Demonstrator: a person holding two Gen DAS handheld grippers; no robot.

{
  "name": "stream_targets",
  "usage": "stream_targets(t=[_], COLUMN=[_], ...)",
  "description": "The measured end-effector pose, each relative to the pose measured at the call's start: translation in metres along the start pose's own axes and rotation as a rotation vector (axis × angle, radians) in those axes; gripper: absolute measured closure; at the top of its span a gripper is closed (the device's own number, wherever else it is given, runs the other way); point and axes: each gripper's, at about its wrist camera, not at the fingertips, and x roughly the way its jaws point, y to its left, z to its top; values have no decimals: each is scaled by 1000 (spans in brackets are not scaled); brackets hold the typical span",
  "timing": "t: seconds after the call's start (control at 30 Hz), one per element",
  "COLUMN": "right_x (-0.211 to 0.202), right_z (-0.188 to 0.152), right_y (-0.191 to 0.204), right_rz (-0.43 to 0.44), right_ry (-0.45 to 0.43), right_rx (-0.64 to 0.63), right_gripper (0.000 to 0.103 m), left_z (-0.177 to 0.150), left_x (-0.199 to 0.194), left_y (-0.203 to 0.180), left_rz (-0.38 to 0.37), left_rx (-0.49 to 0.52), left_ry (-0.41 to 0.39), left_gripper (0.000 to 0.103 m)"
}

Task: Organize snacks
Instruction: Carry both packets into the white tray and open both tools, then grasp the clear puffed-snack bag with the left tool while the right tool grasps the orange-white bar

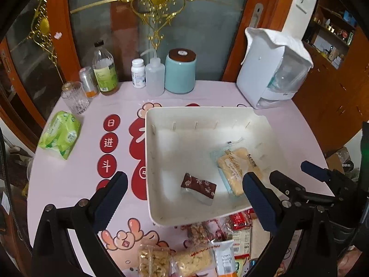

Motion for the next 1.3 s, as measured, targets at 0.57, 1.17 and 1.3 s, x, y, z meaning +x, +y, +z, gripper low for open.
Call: stream_targets(t=[0.57,1.17,1.3], right_x=[-128,-104,-74], right_z=[-91,-170,-180], right_y=[23,22,27], right_rz=[69,75,42], right_ry=[-199,-111,-19], right_rx=[-249,-246,-222], right_gripper=[17,18,18], left_z=[-97,-212,-218], left_x=[-151,-163,-129], left_y=[-11,5,10], left_rz=[201,236,243], left_rx=[21,11,61], left_ry=[-159,-81,-25], left_gripper=[4,4,4])
